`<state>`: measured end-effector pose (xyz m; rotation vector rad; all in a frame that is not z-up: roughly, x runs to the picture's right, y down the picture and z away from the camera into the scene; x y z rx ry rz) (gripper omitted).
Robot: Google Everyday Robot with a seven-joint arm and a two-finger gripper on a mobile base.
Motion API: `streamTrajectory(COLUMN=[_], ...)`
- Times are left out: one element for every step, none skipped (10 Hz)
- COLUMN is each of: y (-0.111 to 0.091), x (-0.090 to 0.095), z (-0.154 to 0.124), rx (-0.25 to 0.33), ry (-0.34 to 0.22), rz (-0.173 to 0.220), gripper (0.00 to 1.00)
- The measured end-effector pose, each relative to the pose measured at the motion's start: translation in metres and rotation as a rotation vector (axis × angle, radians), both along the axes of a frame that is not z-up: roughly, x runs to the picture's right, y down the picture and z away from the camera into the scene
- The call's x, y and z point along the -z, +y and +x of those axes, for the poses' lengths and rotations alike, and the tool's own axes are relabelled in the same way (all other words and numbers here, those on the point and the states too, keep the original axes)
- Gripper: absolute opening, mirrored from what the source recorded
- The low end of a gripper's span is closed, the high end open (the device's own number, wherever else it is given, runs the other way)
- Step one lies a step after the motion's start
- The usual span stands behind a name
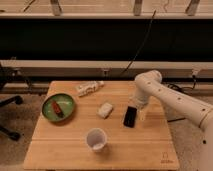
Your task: Place the eraser in the ceramic cup
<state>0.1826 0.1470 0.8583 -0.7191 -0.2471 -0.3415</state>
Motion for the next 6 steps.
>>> streamTrajectory(y=[0.0, 0.001, 0.003, 0.006, 0.008, 0.011], x=[-0.001, 0.001, 0.002, 0.0, -0.002, -0.004], z=[-0.001, 0.0, 0.0, -0.008, -0.013, -0.015], rx=[0.004, 0.004, 0.016, 0.064, 0.096, 0.115], ry=[-0.003, -0.003, -0.016, -0.063, -0.095, -0.113], rz=[-0.003, -0.001, 0.007, 0.026, 0.043, 0.057], gripper=[0.8, 0.8, 0.8, 0.8, 0.8, 0.8])
